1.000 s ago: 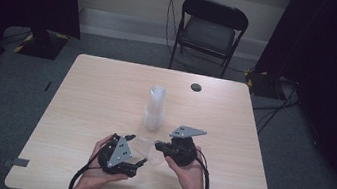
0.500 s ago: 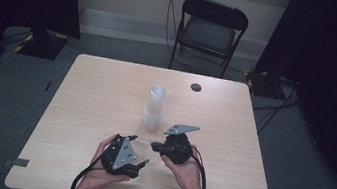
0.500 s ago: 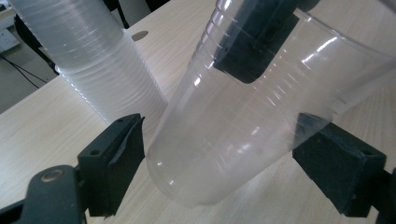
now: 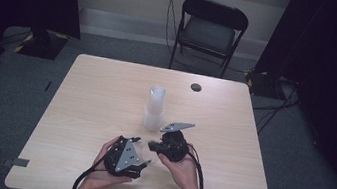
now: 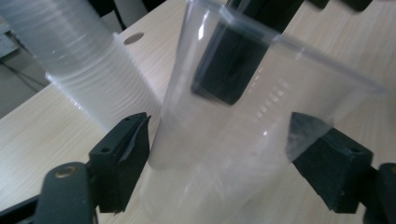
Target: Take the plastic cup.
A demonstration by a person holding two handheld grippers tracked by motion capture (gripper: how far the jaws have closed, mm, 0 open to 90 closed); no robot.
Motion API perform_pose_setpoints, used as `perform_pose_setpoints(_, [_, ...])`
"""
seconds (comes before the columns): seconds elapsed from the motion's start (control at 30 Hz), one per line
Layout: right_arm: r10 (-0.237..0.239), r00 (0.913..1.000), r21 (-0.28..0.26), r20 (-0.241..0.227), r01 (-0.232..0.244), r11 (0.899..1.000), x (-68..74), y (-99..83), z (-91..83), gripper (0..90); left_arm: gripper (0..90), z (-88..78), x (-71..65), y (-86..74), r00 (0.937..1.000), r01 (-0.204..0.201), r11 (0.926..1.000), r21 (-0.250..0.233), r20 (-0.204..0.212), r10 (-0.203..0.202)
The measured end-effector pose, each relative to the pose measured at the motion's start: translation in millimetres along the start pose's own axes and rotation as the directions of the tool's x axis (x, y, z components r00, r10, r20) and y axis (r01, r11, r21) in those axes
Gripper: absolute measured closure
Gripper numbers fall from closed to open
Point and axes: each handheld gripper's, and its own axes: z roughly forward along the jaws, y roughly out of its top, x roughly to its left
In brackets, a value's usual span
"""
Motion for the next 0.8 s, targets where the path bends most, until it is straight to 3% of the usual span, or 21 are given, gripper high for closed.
perform_pose_setpoints(0.17, [0.009,1.0,0.011,0.001,-0.009,1.0,-0.1,1.8,1.2,88.3,22.6,-0.1,-2.2,2.5,0.9998,-0.02,0.9997,-0.011,-0.002,0.02])
perform_pose_setpoints(0.27, [0.021,0.9998,0.014,-0.006,-0.021,1.0,0.6,2.4,2.4,88.3,22.7,0.1,-3.2,3.4,0.9999,0.011,0.9993,-0.035,0.012,-0.01])
perform_pose_setpoints(0.43, [0.022,0.9997,0.034,-0.004,-0.022,0.999,2.7,5.2,5.1,88.3,21.9,1.0,-5.0,5.7,0.9999,0.003,0.9989,-0.048,0.01,-0.002])
perform_pose_setpoints(0.5, [0.013,0.9999,0.053,0.003,-0.014,0.999,4.9,6.4,7.8,88.1,22.0,2.2,-5.8,6.8,0.9998,-0.022,0.9991,-0.036,-0.004,0.022])
perform_pose_setpoints(0.63, [0.008,0.9997,0.059,0.022,-0.009,0.998,10.1,7.5,9.5,87.8,21.2,0.4,-5.3,6.9,0.9997,-0.022,0.9992,-0.034,-0.006,0.022])
perform_pose_setpoints(0.8, [0.011,0.9999,0.068,0.012,-0.012,0.998,9.5,8.0,11.0,87.3,21.7,-0.1,-5.2,6.1,0.9999,-0.013,0.9984,-0.054,-0.001,0.013])
